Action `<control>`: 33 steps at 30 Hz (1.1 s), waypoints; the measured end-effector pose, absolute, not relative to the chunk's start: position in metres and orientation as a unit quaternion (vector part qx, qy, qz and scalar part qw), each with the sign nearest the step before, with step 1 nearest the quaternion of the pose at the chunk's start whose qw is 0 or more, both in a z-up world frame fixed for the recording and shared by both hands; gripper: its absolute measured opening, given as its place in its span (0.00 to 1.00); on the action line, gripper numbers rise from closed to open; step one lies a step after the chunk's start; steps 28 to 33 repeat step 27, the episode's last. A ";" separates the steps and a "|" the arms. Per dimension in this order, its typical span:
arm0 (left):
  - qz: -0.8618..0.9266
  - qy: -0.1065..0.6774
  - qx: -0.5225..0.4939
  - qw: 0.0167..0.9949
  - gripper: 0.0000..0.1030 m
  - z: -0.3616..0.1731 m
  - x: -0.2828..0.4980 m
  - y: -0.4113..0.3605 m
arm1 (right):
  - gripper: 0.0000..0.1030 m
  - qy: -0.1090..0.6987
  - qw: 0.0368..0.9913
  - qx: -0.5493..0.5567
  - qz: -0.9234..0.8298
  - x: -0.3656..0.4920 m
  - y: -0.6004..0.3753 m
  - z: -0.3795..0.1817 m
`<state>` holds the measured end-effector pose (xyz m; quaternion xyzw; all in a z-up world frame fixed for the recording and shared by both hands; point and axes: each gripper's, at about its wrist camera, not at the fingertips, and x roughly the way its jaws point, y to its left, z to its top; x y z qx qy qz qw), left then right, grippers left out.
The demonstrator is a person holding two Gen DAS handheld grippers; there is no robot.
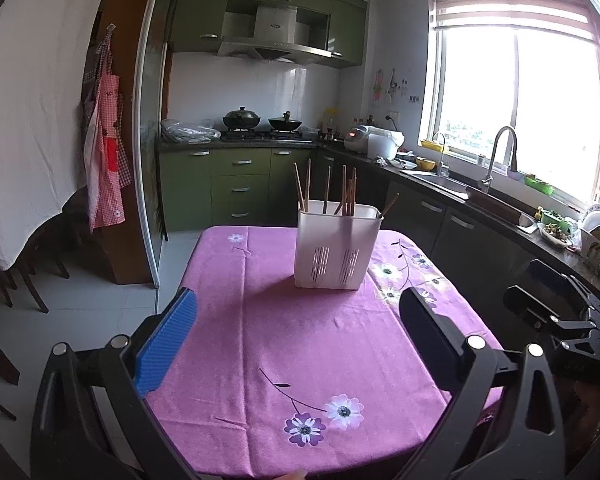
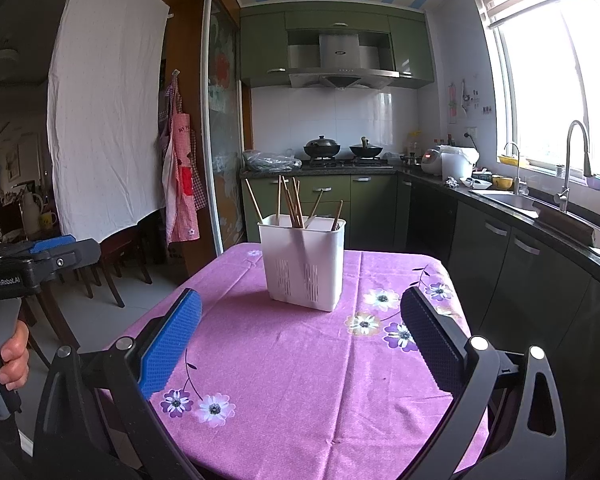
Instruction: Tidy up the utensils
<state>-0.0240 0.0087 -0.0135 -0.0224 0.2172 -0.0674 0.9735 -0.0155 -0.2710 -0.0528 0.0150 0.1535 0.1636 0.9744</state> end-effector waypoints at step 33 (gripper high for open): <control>-0.071 0.233 -0.018 0.970 0.93 -0.020 -0.012 0.011 | 0.95 0.161 0.973 0.012 0.164 -0.009 -0.271 -0.055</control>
